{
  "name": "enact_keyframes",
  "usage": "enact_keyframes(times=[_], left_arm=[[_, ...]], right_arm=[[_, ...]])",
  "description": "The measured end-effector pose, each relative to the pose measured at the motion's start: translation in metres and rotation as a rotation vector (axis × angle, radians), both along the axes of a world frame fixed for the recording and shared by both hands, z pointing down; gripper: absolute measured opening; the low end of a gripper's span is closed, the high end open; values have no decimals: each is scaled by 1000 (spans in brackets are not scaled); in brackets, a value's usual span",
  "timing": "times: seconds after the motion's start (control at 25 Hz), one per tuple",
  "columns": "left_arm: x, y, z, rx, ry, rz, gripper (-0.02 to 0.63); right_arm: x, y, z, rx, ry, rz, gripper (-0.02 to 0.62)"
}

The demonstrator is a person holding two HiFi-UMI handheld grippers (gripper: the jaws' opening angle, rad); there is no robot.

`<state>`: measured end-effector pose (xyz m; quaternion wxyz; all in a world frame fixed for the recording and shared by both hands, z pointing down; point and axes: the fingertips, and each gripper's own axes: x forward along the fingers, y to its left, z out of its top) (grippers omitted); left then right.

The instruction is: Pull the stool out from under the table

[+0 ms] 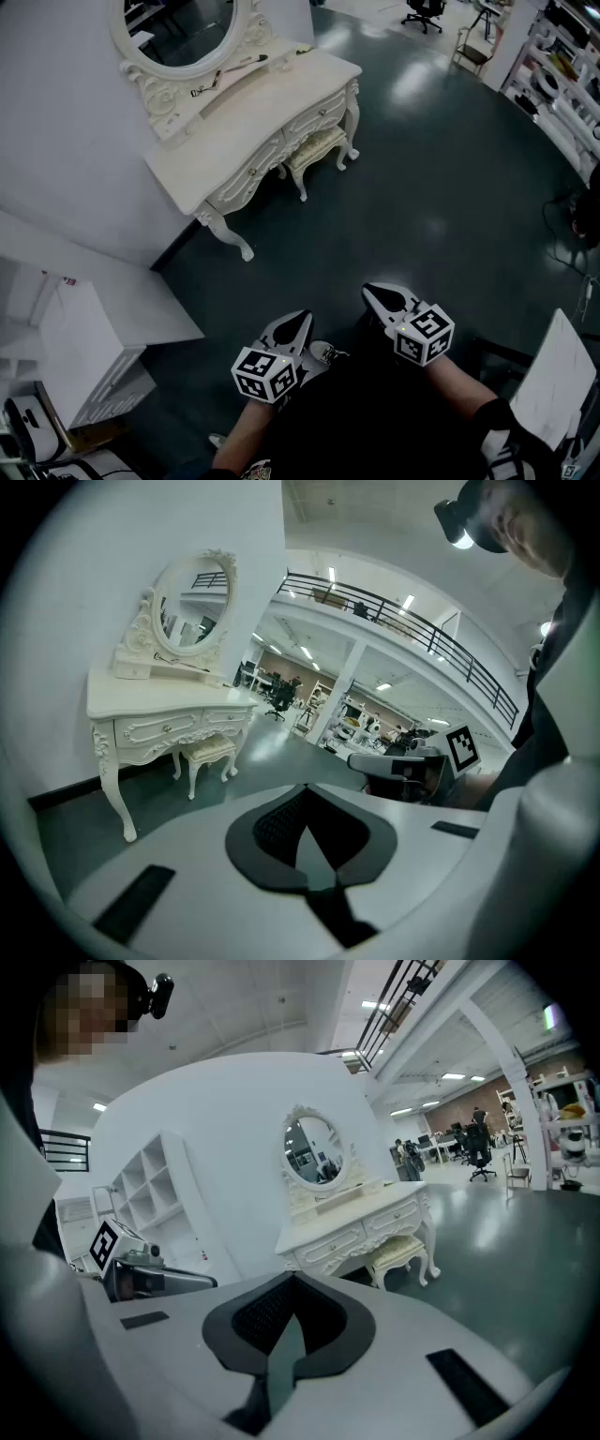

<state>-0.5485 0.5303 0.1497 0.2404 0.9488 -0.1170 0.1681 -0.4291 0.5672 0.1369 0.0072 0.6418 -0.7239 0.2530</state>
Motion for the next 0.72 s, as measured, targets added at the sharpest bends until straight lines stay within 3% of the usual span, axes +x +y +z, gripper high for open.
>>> enact_keyframes(times=[0.72], left_arm=[[-1,4,2,-6,-5,1,8]], right_arm=[[-2,3,-1,32,-46,9,28]])
